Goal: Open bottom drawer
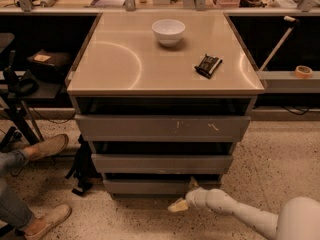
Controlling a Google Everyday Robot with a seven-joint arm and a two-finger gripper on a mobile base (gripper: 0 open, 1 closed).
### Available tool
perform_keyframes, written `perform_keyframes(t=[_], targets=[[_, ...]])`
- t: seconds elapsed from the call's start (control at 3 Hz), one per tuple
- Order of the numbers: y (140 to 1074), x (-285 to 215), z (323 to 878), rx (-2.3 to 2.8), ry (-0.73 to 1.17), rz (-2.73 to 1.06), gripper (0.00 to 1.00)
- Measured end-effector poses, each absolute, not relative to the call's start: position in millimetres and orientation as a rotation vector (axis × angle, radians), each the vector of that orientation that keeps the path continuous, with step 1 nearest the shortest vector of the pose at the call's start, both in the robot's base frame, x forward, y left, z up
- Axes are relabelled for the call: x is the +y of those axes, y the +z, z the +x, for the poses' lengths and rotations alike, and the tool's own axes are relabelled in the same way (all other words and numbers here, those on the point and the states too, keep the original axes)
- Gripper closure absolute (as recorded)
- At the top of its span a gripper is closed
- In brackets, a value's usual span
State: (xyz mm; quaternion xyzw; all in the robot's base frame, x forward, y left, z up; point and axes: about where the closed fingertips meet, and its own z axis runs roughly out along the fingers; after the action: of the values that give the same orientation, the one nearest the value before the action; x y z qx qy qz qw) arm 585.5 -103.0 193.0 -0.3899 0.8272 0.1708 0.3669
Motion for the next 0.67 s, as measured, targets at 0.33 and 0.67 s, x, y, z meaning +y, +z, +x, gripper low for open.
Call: perform_keyframes(t=[0.33,0.67], targets=[[195.6,-84.9,604.6,2.040,0.386,-1.039,0.00],[209.9,-47.6,633.4,1.885,0.344,-1.118,0.00]])
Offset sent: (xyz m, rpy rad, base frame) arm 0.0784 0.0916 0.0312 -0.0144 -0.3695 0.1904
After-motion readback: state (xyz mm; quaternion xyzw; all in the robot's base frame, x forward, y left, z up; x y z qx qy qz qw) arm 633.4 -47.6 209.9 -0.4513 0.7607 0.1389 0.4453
